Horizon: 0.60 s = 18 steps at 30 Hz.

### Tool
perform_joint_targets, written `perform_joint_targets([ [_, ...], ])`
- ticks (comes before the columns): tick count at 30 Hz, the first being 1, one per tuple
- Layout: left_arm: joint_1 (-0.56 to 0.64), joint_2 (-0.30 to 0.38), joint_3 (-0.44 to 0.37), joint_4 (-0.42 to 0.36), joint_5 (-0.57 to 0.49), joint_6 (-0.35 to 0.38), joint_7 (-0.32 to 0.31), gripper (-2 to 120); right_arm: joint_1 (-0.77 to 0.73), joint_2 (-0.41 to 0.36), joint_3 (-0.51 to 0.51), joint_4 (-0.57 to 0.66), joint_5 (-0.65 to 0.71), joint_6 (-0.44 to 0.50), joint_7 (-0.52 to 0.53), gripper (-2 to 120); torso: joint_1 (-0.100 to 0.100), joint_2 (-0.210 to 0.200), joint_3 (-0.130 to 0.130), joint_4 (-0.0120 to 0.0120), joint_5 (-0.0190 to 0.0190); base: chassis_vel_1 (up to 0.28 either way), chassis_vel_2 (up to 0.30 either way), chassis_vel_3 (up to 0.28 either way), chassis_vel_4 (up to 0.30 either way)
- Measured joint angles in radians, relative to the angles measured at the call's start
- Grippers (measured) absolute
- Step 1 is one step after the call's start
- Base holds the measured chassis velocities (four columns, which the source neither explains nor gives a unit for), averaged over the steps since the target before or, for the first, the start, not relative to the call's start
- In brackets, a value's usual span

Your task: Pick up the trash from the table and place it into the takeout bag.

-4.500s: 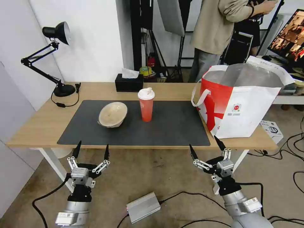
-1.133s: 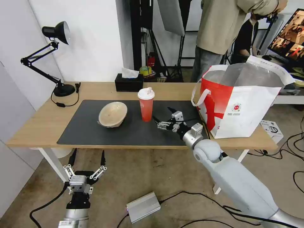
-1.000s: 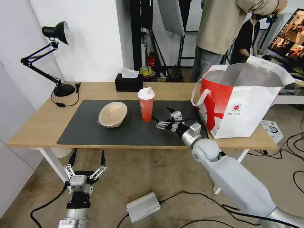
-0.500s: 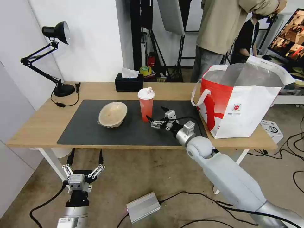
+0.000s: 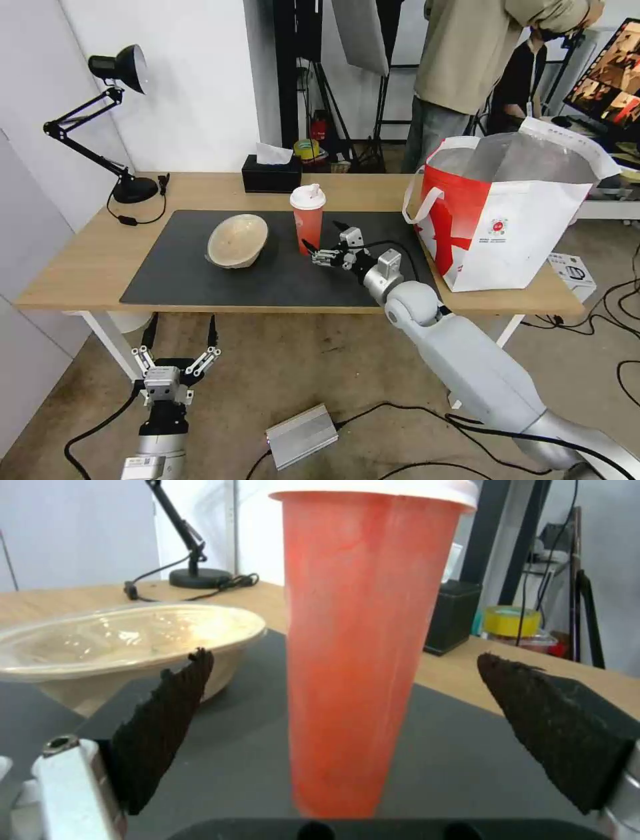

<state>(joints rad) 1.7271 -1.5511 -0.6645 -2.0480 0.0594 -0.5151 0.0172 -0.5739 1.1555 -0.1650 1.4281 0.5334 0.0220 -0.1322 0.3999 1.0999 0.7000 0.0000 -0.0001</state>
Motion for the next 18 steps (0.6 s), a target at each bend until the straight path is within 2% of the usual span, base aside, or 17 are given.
perform_joint_targets([
  [18,-0.01,0.004,-0.012,0.014,-0.005,0.001,0.001,100,0.056,0.066,-0.005,-0.139,-0.028,0.028,-0.018,100,0.0,0.0,0.0,0.0,0.0,0.0,0.0,0.0,0.0],
])
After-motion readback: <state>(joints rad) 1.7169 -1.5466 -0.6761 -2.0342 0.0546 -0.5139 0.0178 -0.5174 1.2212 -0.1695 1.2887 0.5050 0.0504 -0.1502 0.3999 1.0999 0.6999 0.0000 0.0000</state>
